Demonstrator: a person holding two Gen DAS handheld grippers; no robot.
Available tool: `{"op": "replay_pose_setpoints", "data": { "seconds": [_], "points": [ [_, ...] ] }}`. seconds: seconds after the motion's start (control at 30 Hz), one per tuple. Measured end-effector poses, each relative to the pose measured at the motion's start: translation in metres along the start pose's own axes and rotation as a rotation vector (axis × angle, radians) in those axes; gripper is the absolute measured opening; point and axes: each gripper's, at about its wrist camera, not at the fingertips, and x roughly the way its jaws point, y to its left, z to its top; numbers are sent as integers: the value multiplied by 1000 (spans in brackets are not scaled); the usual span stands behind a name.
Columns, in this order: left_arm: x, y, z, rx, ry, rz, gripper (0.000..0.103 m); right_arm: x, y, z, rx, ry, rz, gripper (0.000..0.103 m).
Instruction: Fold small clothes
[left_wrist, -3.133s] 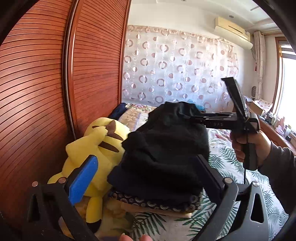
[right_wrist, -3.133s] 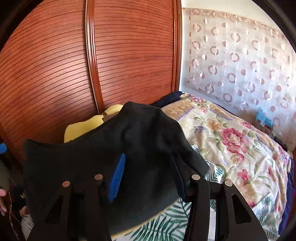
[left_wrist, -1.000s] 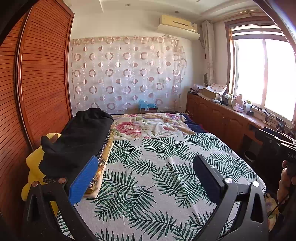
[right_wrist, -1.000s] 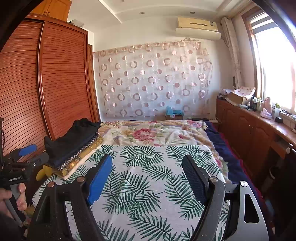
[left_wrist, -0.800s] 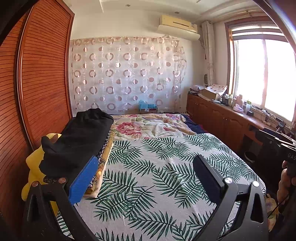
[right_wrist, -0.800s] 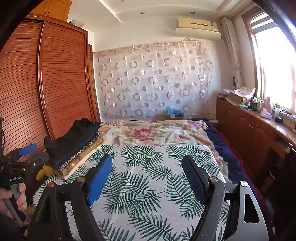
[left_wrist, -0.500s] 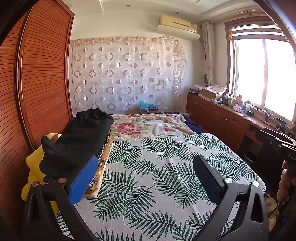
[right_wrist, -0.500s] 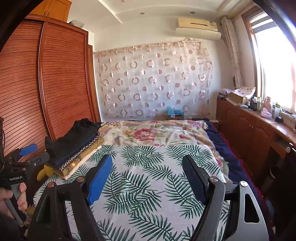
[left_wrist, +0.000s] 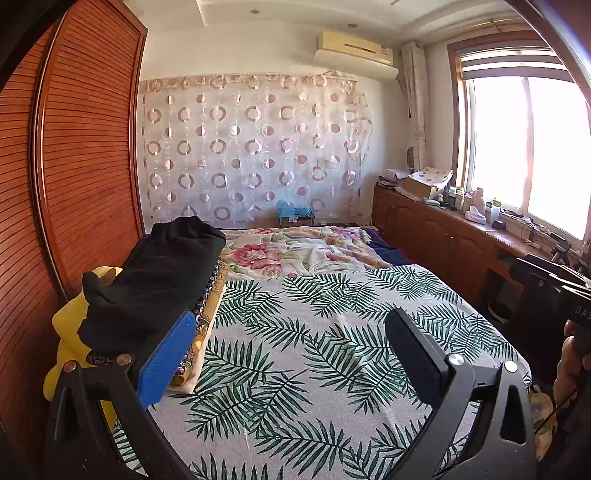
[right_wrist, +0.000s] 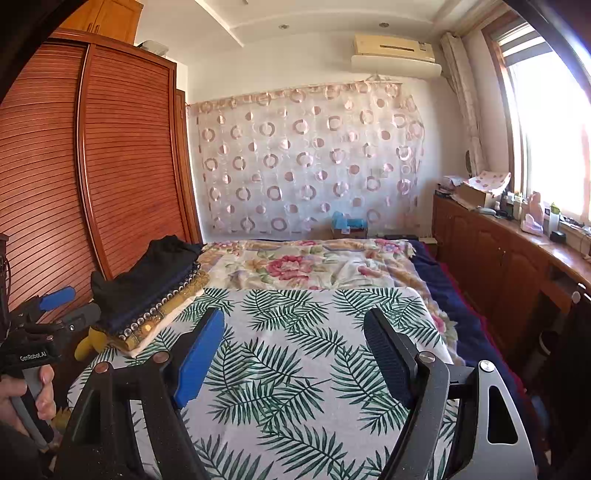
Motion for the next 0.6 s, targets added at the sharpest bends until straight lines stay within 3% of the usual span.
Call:
{"op": "replay_pose_setpoints", "data": {
  "seconds": [0.6],
  "points": [
    [0, 0, -1, 1, -1, 0, 102, 1, -5, 0, 0, -1, 5, 80]
  ]
}}
